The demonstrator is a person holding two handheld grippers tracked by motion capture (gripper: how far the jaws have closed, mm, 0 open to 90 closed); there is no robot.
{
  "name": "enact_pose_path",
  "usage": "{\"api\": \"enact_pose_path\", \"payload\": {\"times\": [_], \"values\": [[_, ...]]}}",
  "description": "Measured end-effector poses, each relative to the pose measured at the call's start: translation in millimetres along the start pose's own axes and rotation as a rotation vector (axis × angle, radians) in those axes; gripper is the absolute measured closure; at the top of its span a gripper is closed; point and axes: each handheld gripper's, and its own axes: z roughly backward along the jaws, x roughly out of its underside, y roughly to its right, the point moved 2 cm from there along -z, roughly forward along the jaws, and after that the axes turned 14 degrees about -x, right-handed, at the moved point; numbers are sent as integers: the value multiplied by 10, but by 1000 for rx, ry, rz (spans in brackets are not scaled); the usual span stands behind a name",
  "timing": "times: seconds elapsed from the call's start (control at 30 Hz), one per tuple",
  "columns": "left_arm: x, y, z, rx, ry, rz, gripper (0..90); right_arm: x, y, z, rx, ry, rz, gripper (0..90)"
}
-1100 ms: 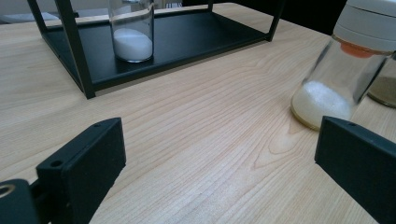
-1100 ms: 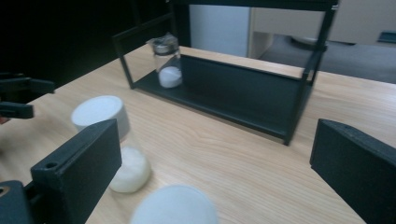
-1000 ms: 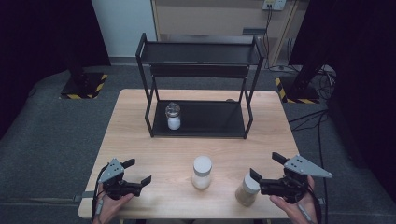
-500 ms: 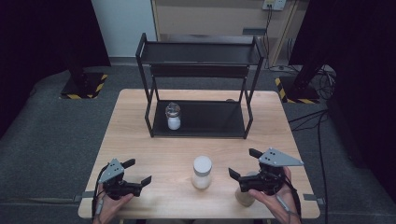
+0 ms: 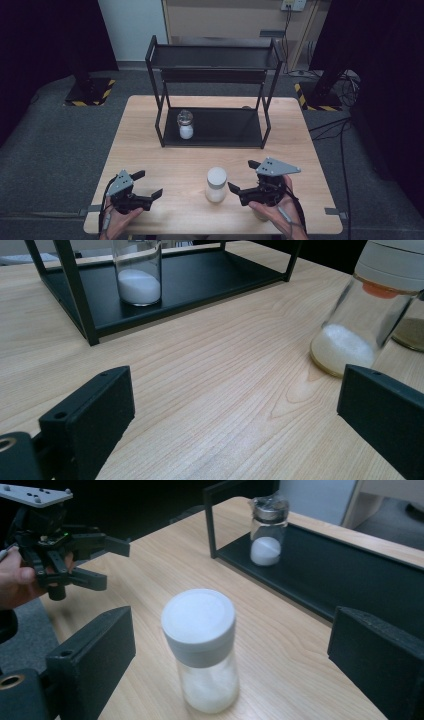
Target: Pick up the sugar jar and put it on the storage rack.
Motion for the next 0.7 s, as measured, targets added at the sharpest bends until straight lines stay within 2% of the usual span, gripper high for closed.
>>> {"api": "enact_pose_path", "payload": {"times": [0.27, 0.4, 0.7], "values": [[1, -1, -2, 2, 1, 0, 8, -44, -18, -184, -11, -36, 6, 60], [-1, 5, -3, 2, 0, -3, 8, -62, -3, -289, -28, -63, 1, 71], [-2, 3, -3, 4, 0, -5, 8, -59, 27, -484, -34, -114, 0, 89]]}}
